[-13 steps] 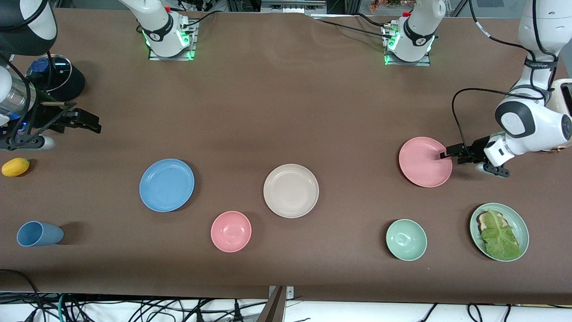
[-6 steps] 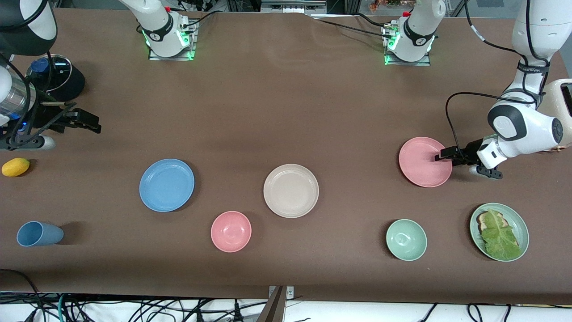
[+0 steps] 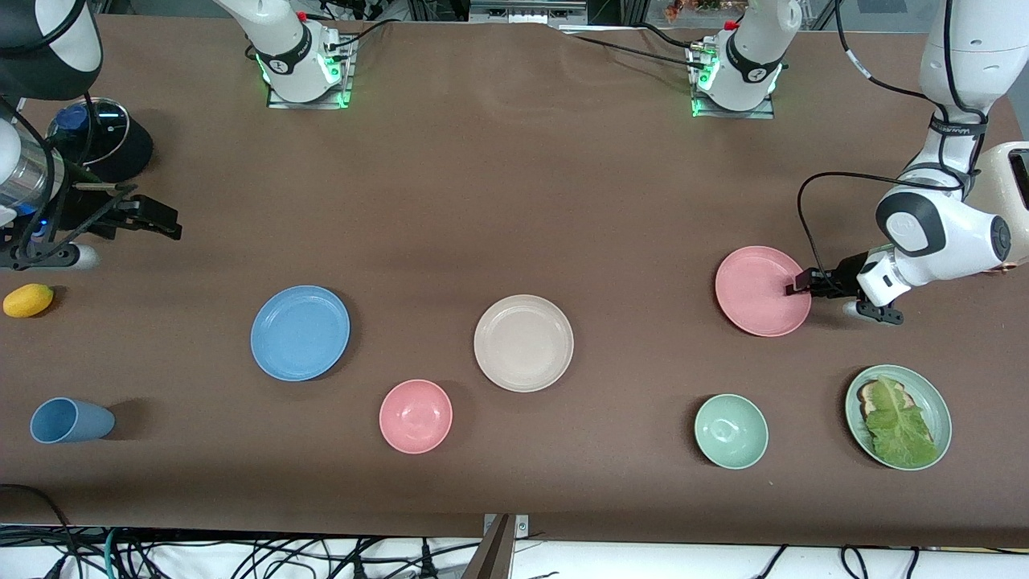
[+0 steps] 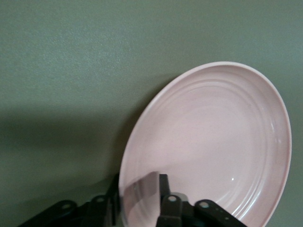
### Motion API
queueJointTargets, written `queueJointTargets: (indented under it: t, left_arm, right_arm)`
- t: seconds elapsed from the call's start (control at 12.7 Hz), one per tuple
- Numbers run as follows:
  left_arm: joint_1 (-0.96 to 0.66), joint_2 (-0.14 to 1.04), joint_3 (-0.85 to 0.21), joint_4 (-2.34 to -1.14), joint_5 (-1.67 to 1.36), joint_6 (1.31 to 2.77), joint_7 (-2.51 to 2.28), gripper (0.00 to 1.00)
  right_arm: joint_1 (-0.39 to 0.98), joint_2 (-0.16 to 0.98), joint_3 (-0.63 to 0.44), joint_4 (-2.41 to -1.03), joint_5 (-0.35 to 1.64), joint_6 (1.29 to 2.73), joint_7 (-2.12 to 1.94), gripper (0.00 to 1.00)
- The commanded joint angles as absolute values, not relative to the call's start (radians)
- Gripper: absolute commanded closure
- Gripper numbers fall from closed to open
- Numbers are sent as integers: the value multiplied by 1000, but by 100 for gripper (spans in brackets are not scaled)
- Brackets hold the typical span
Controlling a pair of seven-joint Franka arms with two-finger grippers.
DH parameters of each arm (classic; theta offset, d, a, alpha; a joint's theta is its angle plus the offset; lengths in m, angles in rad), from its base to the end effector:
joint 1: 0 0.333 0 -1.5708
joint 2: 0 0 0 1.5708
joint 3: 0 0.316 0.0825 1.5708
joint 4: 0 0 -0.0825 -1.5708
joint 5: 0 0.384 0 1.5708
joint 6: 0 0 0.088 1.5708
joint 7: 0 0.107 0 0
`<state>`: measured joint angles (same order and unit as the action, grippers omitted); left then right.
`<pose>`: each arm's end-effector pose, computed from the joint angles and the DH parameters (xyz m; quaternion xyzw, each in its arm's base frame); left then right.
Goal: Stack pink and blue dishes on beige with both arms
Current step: 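Slide the pink plate with the left gripper toward the beige plate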
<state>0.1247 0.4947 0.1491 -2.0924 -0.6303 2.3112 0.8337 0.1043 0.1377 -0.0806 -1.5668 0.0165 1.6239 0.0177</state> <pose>0.5363 0.1407 0.1662 0.9782 -0.0376 -0.0171 0.2034 0.5954 0.0187 0.5518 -0.9992 -0.0024 0.0401 0.0019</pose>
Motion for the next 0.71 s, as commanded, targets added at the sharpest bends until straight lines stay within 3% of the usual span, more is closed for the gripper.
queueJointTargets:
  t: [0.0, 0.47, 0.63]
  left_arm:
    - [124, 506, 152, -2075, -667, 2301, 870, 100]
    - [124, 500, 152, -2074, -657, 2298, 868, 100]
    - [123, 486, 152, -2018, -655, 2222, 858, 100]
  right_arm:
    - [97, 143, -80, -1549, 31, 1609, 15, 0]
    - [97, 143, -80, -1549, 31, 1609, 15, 0]
    - [97, 143, -80, -1549, 31, 1609, 14, 0]
